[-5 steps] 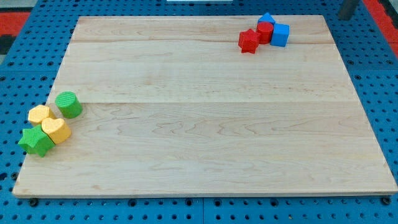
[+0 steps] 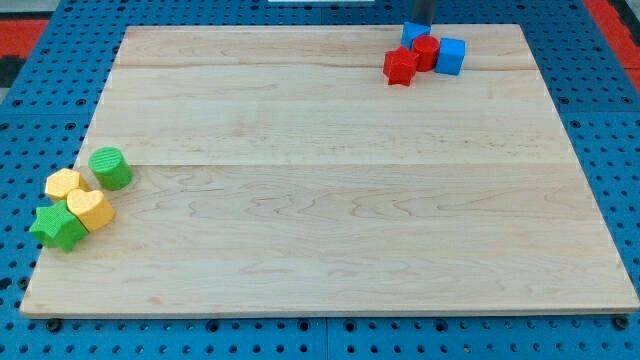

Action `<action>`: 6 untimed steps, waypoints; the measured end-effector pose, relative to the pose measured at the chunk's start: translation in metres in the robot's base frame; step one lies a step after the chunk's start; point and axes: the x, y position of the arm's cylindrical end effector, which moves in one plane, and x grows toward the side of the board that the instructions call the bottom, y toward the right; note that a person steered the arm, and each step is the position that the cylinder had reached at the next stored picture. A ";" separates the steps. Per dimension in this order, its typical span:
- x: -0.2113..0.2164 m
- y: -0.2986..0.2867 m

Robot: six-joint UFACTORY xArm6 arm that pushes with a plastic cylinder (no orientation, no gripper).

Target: Group up the red blocks at the bottom side of the blue cube

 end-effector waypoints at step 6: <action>0.104 0.009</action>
